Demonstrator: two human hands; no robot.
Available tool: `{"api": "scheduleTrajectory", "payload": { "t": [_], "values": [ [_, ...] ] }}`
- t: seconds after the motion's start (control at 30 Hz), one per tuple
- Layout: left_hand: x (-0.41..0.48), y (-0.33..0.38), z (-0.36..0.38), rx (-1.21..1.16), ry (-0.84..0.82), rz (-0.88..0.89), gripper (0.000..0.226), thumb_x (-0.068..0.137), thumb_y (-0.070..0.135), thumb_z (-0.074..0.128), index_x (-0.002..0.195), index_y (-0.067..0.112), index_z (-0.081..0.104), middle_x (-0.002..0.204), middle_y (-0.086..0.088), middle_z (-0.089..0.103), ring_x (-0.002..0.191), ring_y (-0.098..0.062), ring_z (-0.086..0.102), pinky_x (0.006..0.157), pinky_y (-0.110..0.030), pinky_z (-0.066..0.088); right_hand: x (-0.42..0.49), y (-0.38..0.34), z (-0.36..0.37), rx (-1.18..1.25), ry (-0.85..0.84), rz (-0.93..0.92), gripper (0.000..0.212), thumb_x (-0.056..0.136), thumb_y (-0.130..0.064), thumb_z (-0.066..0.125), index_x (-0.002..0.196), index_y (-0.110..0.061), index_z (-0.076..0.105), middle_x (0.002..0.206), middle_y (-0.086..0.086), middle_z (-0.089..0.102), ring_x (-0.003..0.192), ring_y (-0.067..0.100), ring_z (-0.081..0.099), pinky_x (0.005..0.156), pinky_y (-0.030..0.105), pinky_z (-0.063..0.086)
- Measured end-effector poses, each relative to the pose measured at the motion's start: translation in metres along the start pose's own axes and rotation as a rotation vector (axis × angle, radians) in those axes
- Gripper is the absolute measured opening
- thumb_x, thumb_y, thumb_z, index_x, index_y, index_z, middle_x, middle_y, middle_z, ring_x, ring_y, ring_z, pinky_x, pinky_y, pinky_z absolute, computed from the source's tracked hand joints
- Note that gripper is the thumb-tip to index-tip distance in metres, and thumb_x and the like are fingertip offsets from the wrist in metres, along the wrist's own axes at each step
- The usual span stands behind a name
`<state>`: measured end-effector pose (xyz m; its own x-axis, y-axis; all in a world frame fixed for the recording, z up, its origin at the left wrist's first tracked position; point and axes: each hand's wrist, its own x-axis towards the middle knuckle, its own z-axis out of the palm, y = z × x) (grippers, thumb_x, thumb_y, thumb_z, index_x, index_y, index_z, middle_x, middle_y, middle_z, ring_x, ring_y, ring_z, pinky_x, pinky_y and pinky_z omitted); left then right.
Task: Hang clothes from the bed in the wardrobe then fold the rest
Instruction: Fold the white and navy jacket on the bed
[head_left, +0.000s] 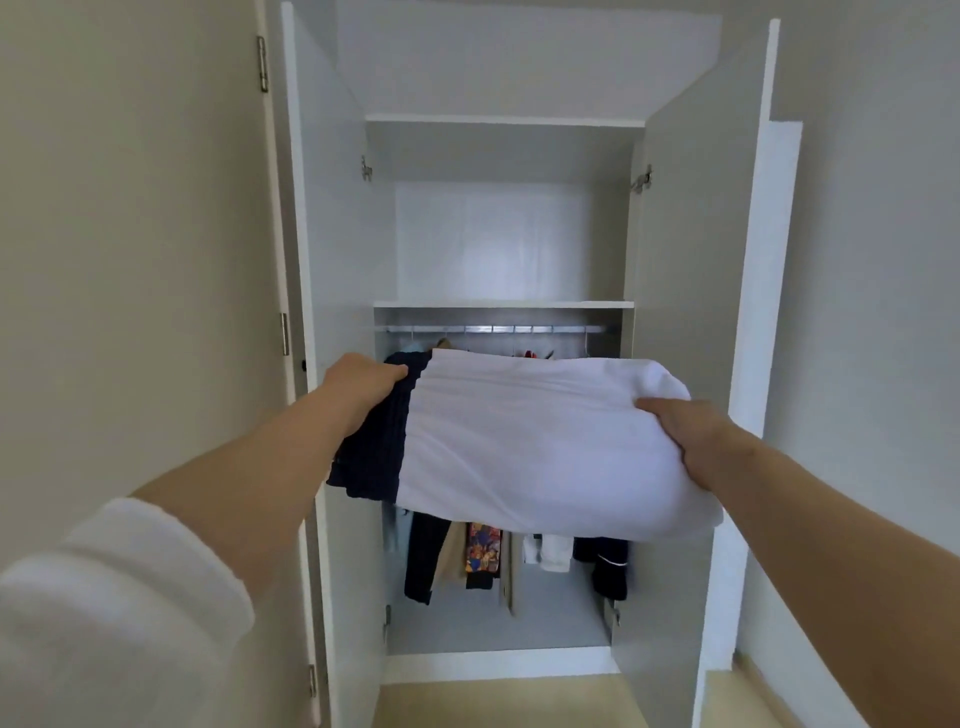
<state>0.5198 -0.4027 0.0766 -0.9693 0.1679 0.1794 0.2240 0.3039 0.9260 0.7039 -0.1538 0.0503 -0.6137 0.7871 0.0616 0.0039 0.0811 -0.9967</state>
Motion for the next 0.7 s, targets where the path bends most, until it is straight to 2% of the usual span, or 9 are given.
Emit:
{"api": "scheduleTrajectory", "payload": {
  "t": [0.07,0.23,0.33,0.5,0.57,0.63,0.7],
  "values": [
    [0.039,-0.005,0.011,0.012,0.012,0.011,0.032,0.086,0.026,0.061,0.100,-0.003,0.058,0.083,-0.011,0.055,0.067,-0.021,0.051,0.050,-0.026,0.036,0.040,0.003,0.024,0.016,0.007,-0.016,0.052,0.082,-0.024,0.068,0.125,0.001,0.052,0.124,0.018,0.056,0.113,0.035,0.053,0.092,0.039,0.040],
    [0.144,-0.024,0.044,0.026,0.044,0.019,0.028,0.086,0.027,0.061,0.094,0.001,0.055,0.079,-0.008,0.053,0.065,-0.019,0.049,0.051,-0.026,0.036,0.139,0.011,0.084,0.022,0.017,-0.034,0.053,0.081,-0.021,0.070,0.125,0.002,0.051,0.121,0.019,0.057,0.100,0.031,0.054,0.083,0.037,0.040],
    [0.218,-0.023,0.064,-0.014,0.049,0.029,0.028,0.087,0.029,0.062,0.094,0.002,0.056,0.084,-0.009,0.054,0.066,-0.019,0.049,0.053,-0.027,0.037,0.207,-0.001,0.115,0.015,0.033,-0.045,0.056,0.079,-0.024,0.071,0.125,0.001,0.050,0.120,0.018,0.056,0.102,0.034,0.054,0.083,0.038,0.041],
    [0.316,-0.014,0.099,-0.053,0.071,0.036,0.023,0.086,0.027,0.062,0.074,0.009,0.055,0.075,-0.005,0.055,0.063,-0.019,0.052,0.051,-0.026,0.037,0.306,-0.020,0.155,0.041,0.032,-0.069,0.052,0.079,-0.022,0.071,0.122,0.001,0.052,0.097,0.012,0.057,0.083,0.027,0.051,0.076,0.036,0.039],
    [0.350,-0.008,0.110,-0.048,0.073,0.047,0.024,0.086,0.027,0.062,0.077,0.006,0.057,0.080,-0.007,0.057,0.068,-0.023,0.054,0.056,-0.027,0.040,0.340,-0.024,0.168,0.054,0.023,-0.077,0.052,0.080,-0.022,0.071,0.122,0.001,0.052,0.091,0.010,0.056,0.079,0.026,0.050,0.077,0.036,0.040],
    [0.384,-0.001,0.117,-0.052,0.092,0.057,0.024,0.086,0.028,0.063,0.089,0.004,0.059,0.087,-0.010,0.058,0.078,-0.027,0.056,0.066,-0.029,0.042,0.373,-0.032,0.182,0.070,0.012,-0.104,0.054,0.079,-0.020,0.072,0.124,0.002,0.050,0.097,0.010,0.057,0.084,0.027,0.052,0.079,0.036,0.042],
    [0.414,0.005,0.124,-0.050,0.112,0.062,0.023,0.086,0.027,0.064,0.090,0.005,0.059,0.090,-0.011,0.059,0.079,-0.027,0.056,0.068,-0.029,0.042,0.406,-0.044,0.196,0.073,0.010,-0.134,0.059,0.079,-0.021,0.072,0.128,0.001,0.048,0.110,0.012,0.058,0.094,0.030,0.054,0.085,0.037,0.044]
  ]
}}
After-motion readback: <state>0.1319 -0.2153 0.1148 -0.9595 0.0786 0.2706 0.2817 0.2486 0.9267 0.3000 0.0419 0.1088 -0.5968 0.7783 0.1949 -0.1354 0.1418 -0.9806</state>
